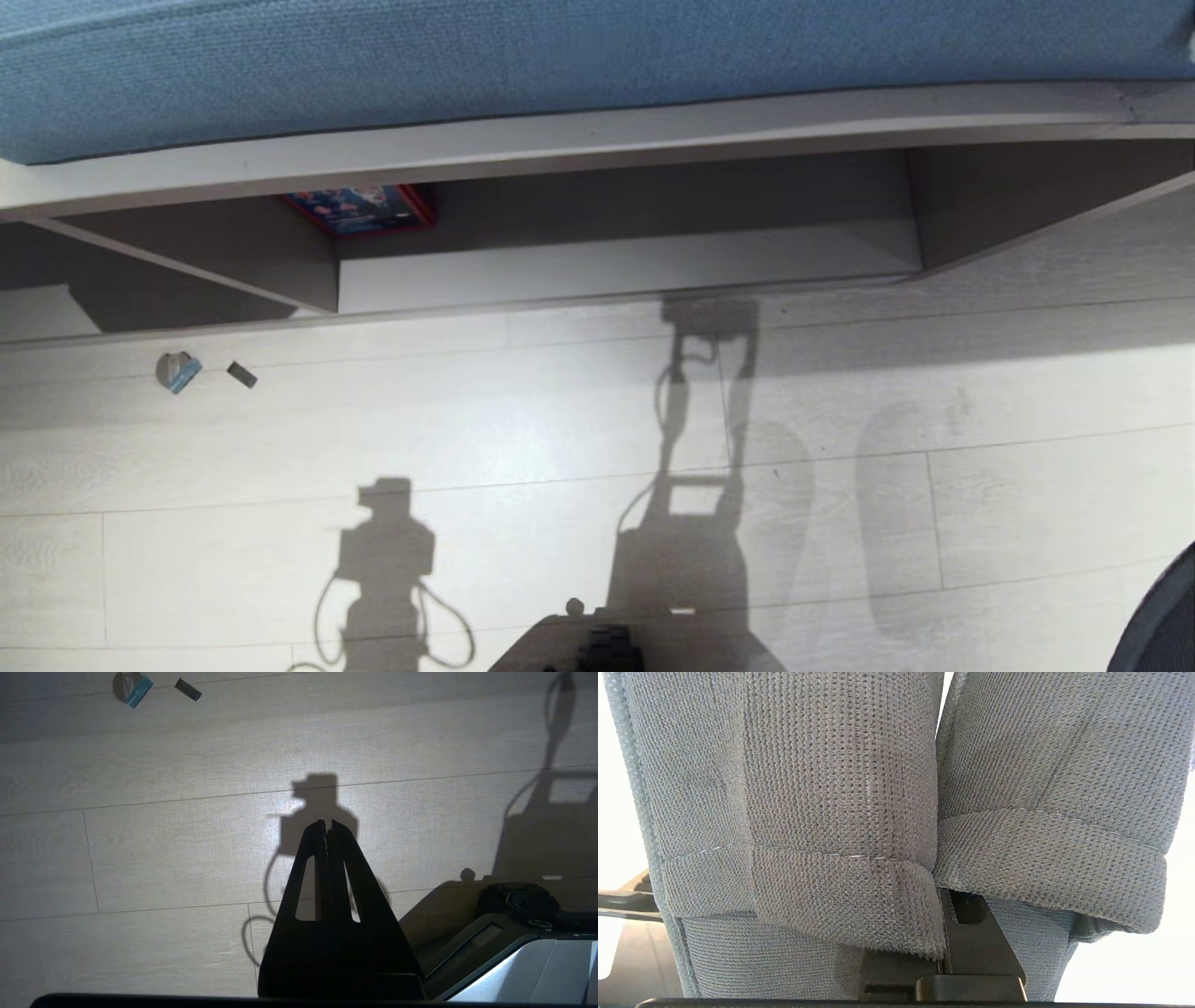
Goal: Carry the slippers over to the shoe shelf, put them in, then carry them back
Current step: Place the slippers into the shoe cabinet
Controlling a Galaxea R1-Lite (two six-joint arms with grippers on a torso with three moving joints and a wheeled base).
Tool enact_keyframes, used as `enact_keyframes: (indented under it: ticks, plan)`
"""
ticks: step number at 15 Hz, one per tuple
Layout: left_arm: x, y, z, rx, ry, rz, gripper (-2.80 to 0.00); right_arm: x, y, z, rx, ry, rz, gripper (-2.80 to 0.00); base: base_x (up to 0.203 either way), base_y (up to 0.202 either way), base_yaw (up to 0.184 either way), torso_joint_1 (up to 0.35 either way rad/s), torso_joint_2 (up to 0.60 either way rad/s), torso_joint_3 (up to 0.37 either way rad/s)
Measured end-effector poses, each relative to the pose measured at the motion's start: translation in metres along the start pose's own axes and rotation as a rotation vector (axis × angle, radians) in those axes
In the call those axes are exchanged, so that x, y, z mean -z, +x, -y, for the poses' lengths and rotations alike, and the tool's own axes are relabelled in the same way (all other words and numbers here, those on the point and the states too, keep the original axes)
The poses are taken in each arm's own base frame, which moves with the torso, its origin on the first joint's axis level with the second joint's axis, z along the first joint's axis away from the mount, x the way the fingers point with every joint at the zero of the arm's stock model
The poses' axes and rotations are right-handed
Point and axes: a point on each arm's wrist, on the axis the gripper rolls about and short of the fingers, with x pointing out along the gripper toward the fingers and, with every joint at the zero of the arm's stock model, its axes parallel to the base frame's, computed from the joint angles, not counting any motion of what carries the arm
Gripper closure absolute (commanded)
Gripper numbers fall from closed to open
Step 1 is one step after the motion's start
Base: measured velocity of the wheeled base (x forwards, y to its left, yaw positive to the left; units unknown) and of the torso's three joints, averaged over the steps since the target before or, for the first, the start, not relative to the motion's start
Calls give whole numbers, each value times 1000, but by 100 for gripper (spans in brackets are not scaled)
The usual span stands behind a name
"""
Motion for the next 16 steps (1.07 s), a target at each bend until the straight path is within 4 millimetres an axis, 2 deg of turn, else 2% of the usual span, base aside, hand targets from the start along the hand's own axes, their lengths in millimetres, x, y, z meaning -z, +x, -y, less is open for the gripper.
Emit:
enact_keyframes:
  ticks: [14,16]
  plan:
    - [0,0,0,0,0,0,0,0,0,0,-1,23,0,0,0,0,0,3,1,-197]
    - [0,0,0,0,4,-1,0,-7,-2,0,-12,23,16,0,0,0,0,1,2,-156]
